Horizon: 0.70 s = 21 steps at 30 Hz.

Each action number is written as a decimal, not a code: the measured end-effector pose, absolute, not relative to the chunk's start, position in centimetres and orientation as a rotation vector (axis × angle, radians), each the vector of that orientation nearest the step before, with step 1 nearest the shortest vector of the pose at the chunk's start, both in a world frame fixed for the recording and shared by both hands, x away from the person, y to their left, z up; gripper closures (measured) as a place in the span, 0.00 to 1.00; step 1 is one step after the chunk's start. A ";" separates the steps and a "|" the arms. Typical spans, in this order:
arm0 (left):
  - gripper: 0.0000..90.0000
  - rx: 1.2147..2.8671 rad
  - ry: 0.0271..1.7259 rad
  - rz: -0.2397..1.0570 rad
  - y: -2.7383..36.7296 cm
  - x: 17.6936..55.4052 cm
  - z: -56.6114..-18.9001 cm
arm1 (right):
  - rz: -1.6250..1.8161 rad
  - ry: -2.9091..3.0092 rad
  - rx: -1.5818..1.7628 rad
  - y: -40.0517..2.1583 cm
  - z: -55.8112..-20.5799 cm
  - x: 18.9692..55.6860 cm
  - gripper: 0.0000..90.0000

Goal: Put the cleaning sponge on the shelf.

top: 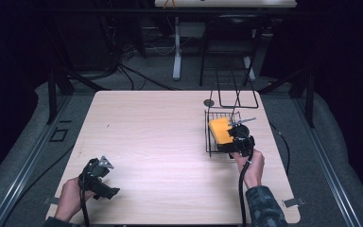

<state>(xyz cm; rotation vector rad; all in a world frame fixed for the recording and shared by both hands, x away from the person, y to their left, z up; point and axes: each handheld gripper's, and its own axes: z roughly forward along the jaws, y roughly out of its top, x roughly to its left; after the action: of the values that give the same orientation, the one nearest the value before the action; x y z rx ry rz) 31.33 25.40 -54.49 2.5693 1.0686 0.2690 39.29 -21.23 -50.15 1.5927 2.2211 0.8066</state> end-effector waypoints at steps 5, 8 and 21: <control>0.08 2.570 1.070 0.271 25.4 31.3 -54.5 | 0.809 2.204 1.601 -21.3 -50.2 39.4 0.25; 0.08 2.571 1.067 0.266 25.3 31.3 -54.5 | 0.800 2.191 1.630 -21.3 -50.3 39.4 0.25; 0.08 2.570 1.062 0.269 25.4 31.1 -54.5 | 0.775 2.146 1.691 -21.5 -50.9 39.9 0.25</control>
<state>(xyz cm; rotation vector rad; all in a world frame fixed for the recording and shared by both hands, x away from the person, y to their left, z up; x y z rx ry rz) 31.15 25.41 -54.47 2.5698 1.0623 0.2692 39.90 -21.53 -50.88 1.6907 2.1459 0.7750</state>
